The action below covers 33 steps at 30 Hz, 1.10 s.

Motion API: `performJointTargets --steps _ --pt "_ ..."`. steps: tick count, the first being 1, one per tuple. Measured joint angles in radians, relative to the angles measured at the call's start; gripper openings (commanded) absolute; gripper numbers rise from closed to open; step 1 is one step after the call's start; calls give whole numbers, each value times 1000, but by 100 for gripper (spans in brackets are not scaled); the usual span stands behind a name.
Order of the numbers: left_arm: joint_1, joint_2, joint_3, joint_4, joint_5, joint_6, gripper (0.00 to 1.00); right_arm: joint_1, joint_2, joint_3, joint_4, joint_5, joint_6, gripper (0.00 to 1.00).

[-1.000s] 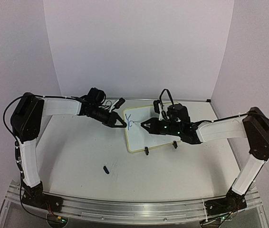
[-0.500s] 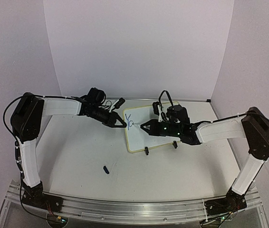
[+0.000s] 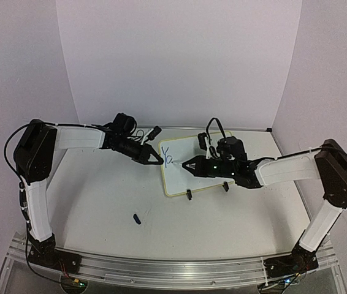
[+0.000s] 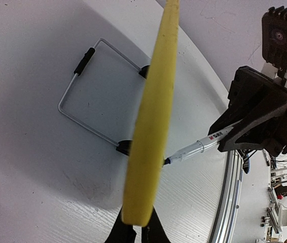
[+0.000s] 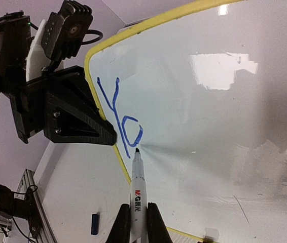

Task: Write a sentence on the whiteboard

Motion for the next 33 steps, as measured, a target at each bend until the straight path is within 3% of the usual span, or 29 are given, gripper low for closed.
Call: performJointTargets --steps 10,33 --pt "0 0 0 0 0 0 0 -10 -55 -11 4 31 -1 0" --pt "0 0 0 0 0 0 0 -12 7 41 6 42 -2 0"
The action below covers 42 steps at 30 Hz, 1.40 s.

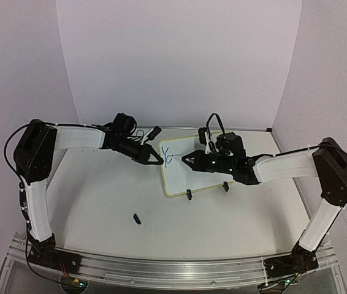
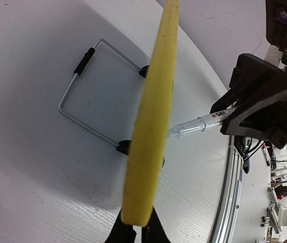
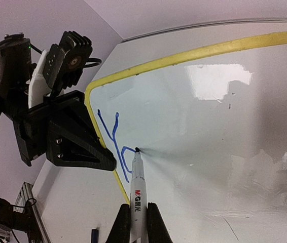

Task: Write a sentence on the whiteboard

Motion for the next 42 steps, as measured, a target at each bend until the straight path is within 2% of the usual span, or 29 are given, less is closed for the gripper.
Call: performJointTargets --steps 21,42 --pt "0 0 0 0 -2 0 0 -2 -5 -54 20 -12 0 0" --pt "-1 0 0 0 -1 6 0 -5 -36 -30 -54 31 -32 0"
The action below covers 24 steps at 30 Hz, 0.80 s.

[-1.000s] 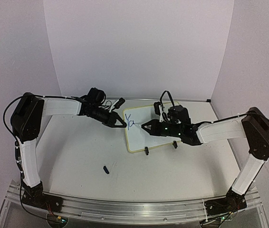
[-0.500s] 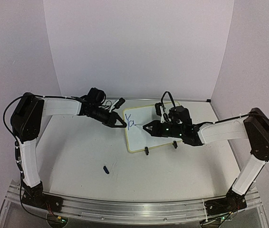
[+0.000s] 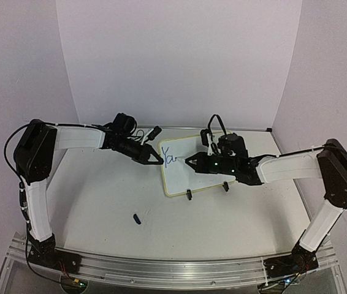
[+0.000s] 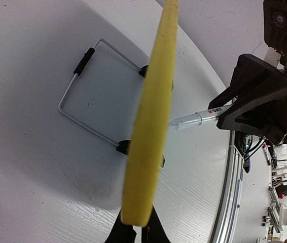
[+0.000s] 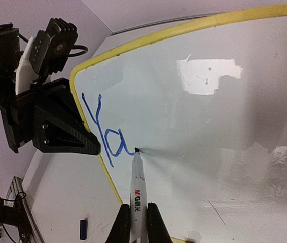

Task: Write a sentence on the whiteboard

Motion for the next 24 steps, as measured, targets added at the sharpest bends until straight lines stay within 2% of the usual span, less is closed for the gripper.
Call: performJointTargets --steps 24 --pt "-1 0 0 0 0 2 0 -10 0 23 3 6 -4 0"
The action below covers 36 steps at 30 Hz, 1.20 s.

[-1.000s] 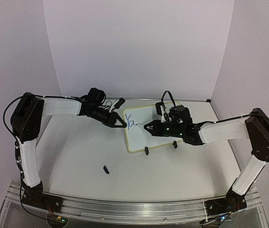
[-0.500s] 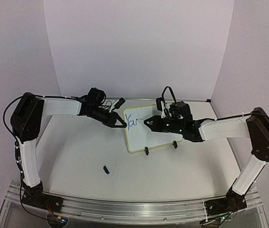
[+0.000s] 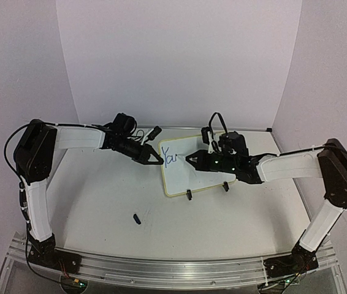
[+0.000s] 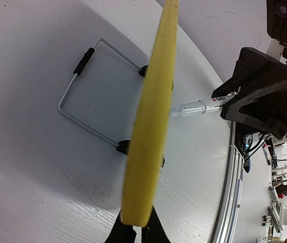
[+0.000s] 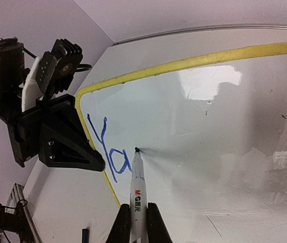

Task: Write a sentence on the whiteboard

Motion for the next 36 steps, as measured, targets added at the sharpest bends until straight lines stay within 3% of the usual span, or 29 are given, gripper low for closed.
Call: performJointTargets --steps 22,36 --pt "-1 0 0 0 1 10 0 0 -53 -68 -19 16 3 0" --pt "-3 0 0 -1 0 14 0 0 -71 0 -23 33 -17 0"
